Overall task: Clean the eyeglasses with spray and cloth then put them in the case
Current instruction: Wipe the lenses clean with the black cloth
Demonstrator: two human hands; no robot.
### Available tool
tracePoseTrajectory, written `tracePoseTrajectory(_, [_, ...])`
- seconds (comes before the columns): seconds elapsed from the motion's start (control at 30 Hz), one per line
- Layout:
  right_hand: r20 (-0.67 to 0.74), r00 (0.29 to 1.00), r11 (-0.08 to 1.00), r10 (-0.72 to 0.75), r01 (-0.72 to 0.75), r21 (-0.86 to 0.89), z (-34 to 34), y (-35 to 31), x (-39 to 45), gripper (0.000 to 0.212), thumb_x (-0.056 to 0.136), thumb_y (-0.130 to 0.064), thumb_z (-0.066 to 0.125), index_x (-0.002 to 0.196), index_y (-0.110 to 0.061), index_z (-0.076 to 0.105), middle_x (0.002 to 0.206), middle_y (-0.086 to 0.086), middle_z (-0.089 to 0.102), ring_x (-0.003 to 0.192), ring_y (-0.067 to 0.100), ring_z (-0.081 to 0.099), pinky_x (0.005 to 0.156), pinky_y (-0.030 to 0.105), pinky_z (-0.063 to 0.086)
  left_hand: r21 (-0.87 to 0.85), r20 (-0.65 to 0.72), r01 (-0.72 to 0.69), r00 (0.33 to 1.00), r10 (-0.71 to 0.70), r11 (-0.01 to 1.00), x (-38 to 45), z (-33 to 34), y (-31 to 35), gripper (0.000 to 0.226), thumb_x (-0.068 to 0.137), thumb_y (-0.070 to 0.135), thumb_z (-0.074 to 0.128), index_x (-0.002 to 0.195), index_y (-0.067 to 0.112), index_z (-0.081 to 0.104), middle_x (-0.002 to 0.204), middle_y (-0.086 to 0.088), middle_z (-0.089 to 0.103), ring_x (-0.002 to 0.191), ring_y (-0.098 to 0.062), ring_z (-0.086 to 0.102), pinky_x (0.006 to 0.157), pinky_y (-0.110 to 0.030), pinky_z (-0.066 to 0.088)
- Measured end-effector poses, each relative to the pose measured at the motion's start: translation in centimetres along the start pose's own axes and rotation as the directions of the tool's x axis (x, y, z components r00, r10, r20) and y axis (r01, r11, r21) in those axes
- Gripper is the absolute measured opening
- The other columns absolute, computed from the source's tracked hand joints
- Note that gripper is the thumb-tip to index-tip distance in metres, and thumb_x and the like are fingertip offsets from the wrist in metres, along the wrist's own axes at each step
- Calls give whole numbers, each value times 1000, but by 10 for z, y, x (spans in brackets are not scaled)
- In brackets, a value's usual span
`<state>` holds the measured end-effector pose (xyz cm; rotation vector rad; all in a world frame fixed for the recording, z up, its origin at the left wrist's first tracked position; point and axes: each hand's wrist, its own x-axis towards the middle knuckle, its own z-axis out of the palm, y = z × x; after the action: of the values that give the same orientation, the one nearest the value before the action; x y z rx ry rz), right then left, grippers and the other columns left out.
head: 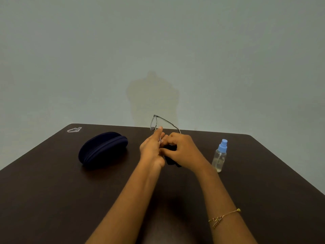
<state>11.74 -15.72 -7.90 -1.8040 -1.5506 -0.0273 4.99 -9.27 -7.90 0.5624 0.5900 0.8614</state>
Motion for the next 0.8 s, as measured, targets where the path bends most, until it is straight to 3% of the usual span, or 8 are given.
tracePoseTrajectory(0.13, [-136,990,998,-26,18,-56,-1,1,1,12,82,-16,61,85,-10,71,84,5,62,79,15,53,73,28,44,-137,106,49,994,-34,989,1,-2,7,31,90,27,52,99,-3,55,99,-14,60,86,-21,60,63,-27,54])
tracePoseTrajectory(0.2, [-250,968,999,15,-8,31,-4,3,2,11,81,-13,62,81,-6,70,82,8,63,76,18,56,70,28,46,-307,197,147,976,-88,940,4,-5,11,53,94,37,40,121,-8,44,115,-21,59,105,-30,58,77,-35,52])
tracePoseTrajectory(0.27, [-310,948,988,77,-31,150,-7,5,2,9,80,-11,64,77,-5,70,78,5,62,70,11,56,67,16,44,-477,309,230,947,-83,848,6,-10,14,62,96,40,31,140,-3,20,123,-25,55,119,-38,49,87,-43,49])
tracePoseTrajectory(0.33, [-334,933,971,131,-52,235,-9,7,1,7,79,-9,64,77,-5,70,74,0,60,67,3,53,63,7,40,-546,388,228,922,2,806,8,-13,14,58,97,39,27,144,10,7,118,-26,56,120,-42,47,85,-48,49])
tracePoseTrajectory(0.47, [-332,918,932,216,-92,351,-16,13,-2,11,82,-10,61,81,-5,71,77,0,63,72,9,56,67,14,44,-430,503,61,845,183,901,11,-18,13,41,95,36,32,134,24,32,118,-14,60,104,-34,62,79,-47,56])
tracePoseTrajectory(0.53, [-314,910,895,271,-118,431,-19,15,-4,12,84,-11,59,82,-8,71,82,4,66,77,12,58,71,20,47,-351,540,-21,812,221,936,13,-22,14,36,93,33,37,128,27,42,122,-5,60,107,-26,63,82,-44,55])
tracePoseTrajectory(0.63, [-257,896,817,362,-172,551,-25,19,-7,15,85,-12,57,79,-18,70,86,2,67,86,16,60,77,30,50,-279,568,-106,783,253,954,16,-29,15,40,90,22,42,130,28,42,118,0,64,110,-19,61,84,-34,55])
tracePoseTrajectory(0.8, [-73,897,736,437,-310,602,-30,23,-14,20,83,-14,59,68,-23,70,82,-3,70,83,14,62,78,31,51,-208,597,-150,763,247,967,19,-35,15,58,68,11,65,122,27,50,110,-2,70,107,-20,63,78,-27,56])
